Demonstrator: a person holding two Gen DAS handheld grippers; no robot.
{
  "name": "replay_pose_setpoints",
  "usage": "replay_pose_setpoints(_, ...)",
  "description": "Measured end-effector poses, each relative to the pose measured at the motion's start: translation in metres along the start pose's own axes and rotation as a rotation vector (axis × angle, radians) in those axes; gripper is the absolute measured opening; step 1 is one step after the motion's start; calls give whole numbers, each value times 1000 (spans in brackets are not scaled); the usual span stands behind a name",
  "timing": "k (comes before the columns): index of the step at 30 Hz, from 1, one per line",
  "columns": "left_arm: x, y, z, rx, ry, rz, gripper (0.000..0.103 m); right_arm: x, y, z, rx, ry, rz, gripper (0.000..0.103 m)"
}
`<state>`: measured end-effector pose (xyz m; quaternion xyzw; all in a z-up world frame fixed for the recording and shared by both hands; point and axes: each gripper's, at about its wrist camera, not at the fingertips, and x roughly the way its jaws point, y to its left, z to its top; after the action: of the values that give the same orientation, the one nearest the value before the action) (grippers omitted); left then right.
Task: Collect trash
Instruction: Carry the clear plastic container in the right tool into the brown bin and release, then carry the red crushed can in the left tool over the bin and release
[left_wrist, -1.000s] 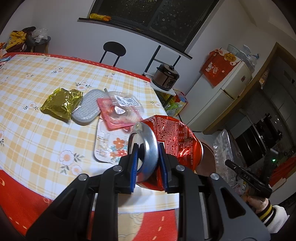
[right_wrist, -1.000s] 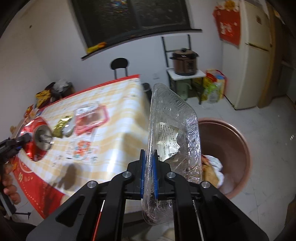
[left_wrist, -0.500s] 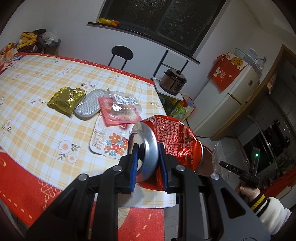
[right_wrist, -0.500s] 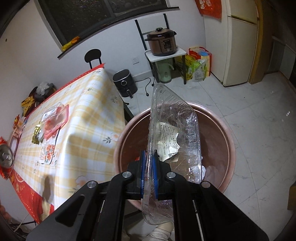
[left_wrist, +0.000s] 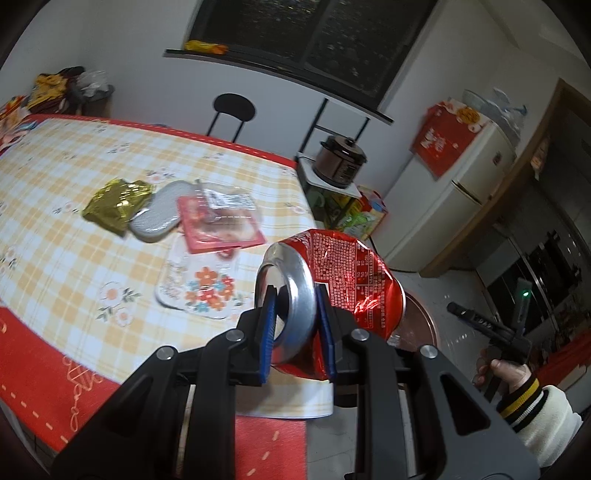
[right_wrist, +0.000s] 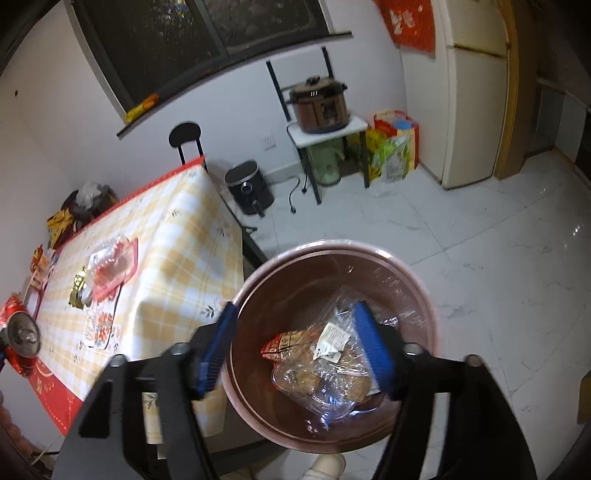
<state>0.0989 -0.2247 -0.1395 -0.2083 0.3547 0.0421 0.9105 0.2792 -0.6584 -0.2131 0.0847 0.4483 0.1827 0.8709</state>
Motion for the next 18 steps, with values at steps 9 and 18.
replay_pose_setpoints(9, 37, -60, 9, 115, 48, -97, 24, -68, -20, -1, 14, -120, -17, 98)
replay_pose_setpoints(18, 82, -128, 3, 227, 107, -209, 24, -121, -46, -19, 42, -182, -66, 98)
